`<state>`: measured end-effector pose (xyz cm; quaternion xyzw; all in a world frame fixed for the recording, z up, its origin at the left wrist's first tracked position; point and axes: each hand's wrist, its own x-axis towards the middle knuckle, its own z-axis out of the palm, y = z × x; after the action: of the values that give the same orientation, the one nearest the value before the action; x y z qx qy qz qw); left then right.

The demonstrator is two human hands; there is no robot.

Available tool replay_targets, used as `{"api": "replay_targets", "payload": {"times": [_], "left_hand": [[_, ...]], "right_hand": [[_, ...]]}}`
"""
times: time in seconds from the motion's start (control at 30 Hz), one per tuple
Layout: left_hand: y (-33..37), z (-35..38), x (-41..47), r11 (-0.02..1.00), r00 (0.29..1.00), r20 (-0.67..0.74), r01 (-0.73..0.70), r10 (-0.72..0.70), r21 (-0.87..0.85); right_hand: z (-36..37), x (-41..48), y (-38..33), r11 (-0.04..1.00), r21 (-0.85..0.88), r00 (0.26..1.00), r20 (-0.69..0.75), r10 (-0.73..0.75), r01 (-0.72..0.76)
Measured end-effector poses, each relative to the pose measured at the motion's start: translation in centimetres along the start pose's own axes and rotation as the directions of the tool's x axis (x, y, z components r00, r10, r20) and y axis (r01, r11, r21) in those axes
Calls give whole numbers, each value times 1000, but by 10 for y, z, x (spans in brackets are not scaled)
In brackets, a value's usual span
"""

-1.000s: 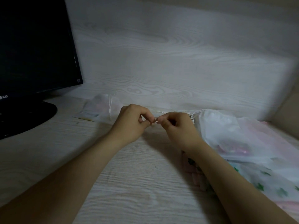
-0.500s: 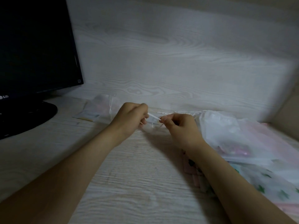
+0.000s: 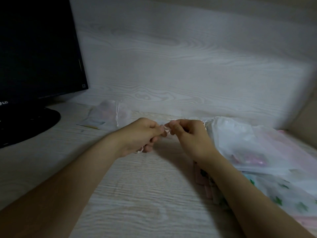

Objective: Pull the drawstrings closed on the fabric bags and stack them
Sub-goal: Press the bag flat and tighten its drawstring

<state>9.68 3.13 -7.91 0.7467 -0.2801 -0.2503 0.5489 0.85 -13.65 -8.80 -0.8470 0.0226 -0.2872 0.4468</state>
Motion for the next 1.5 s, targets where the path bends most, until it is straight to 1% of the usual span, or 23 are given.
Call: {"api": "replay_targets", "payload": {"times": [0.07, 0.1, 0.2, 0.27, 0.33, 0.4, 0.47, 0.53, 0.63, 0.7, 0.77, 0.8, 0.87, 0.93, 1.0, 1.07, 1.13, 1.2, 1.23, 1.3, 1.4, 1.5], "left_hand": [[3, -1, 0, 999, 999, 9, 48, -48, -14], [5, -2, 0, 998, 998, -1, 69, -69, 11], [7, -8, -4, 982, 995, -69, 82, -71, 168], [7, -12, -8, 970, 996, -82, 59, -41, 235], [6, -13, -9, 973, 994, -107, 29, -4, 231], [4, -12, -6, 980, 990, -136, 2, 25, 200], [3, -10, -3, 988, 987, -158, -10, 35, 154], [4, -6, -1, 997, 987, -162, -10, 22, 70], [5, -2, 1, 999, 983, -179, -33, 27, -29], [4, -2, 3, 998, 980, -193, -47, 40, -36], [1, -6, 6, 999, 983, -183, -28, 30, 16], [-1, -7, 7, 999, 985, -173, -8, 16, 44], [-2, -9, 8, 994, 982, -187, 5, 15, 107], [-1, -6, 6, 980, 971, -216, -65, 106, 189], [-3, -6, 7, 966, 949, -250, -135, 190, 219], [-5, -8, 7, 966, 941, -266, -155, 208, 206], [-6, -9, 8, 963, 943, -252, -167, 218, 211], [-3, -8, 8, 964, 942, -253, -171, 221, 206], [-2, -8, 6, 970, 947, -256, -150, 196, 189], [-1, -6, 7, 989, 959, -250, -111, 133, 102], [-2, -3, 9, 991, 964, -232, -132, 130, 8], [3, 2, 6, 973, 944, -282, -208, 174, -96]], "right_hand": [[0, 1, 4, 1000, -18, 1000, -1, 20, -20], [0, 0, 4, 998, -60, 1000, 4, 0, 0], [-2, -3, 1, 952, -283, 992, -20, -128, 117], [-3, -1, 3, 911, -377, 979, -45, -199, 168], [-3, 3, 10, 854, -494, 978, -38, -207, 162], [-4, 5, 16, 813, -571, 987, -38, -159, 109], [-4, 4, 15, 840, -536, 992, -44, -120, 78], [-4, 2, 10, 904, -422, 994, -43, -100, 72], [-1, 1, 6, 944, -324, 998, -10, -65, 58], [-1, 1, 7, 973, -229, 1000, 22, -17, 22], [-2, 0, 7, 991, -129, 999, 48, 25, -18], [-2, 0, 7, 993, -113, 998, 55, 35, -29], [-1, -1, 7, 989, -142, 997, 63, 40, -30], [0, -2, 4, 974, -225, 999, 48, 17, -5], [0, -2, 2, 962, -271, 1000, -1, 6, -6], [-2, -1, 3, 966, -249, 996, -79, 47, -66], [-3, 0, 4, 972, -210, 987, -137, 80, -108], [-4, 1, 3, 977, -138, 974, -179, 139, -164], [-4, 1, 2, 976, -85, 966, -184, 181, -199], [-3, 0, -2, 969, -13, 955, -172, 242, -248], [0, 1, -3, 963, -38, 954, -157, 257, -266], [2, 3, 0, 955, -108, 953, -156, 260, -278]]}}
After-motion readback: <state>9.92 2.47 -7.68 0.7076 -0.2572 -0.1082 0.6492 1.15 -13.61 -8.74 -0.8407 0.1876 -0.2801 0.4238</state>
